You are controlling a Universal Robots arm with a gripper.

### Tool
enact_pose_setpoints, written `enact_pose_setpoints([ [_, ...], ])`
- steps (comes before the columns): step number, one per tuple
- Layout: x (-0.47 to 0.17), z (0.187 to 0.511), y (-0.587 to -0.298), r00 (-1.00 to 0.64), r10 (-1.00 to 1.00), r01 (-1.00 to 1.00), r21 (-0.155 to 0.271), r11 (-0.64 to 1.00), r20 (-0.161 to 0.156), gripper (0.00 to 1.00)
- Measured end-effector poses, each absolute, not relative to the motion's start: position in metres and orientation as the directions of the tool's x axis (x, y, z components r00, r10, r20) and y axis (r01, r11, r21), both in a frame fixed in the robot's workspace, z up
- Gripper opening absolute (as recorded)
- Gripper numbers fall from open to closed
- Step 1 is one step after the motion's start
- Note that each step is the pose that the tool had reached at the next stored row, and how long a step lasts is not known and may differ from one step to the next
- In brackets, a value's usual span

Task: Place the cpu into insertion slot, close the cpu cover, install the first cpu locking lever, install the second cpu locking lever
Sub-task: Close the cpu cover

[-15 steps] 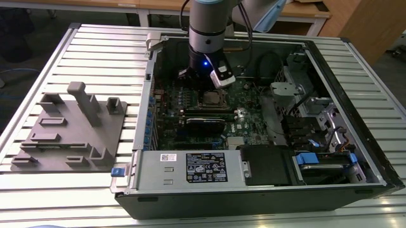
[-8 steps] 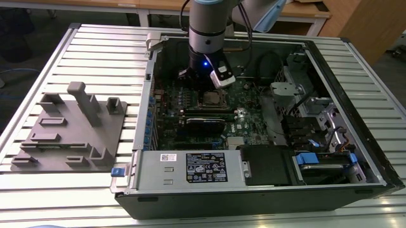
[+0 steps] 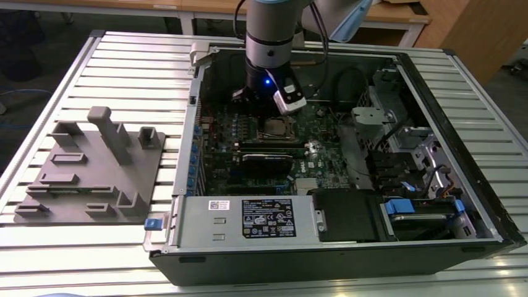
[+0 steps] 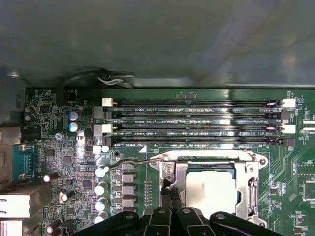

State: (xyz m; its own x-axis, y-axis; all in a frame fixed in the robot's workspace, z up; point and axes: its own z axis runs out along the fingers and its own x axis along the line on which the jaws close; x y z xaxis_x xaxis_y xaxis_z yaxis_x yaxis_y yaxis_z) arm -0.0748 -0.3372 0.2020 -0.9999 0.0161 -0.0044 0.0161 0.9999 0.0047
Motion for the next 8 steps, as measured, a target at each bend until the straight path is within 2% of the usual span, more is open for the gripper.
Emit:
enact_pose_setpoints([
  [8, -0.0748, 0.2107, -0.3372, -1.0, 0.016, 0.016, 0.004, 1.0, -0.004, 0.1],
])
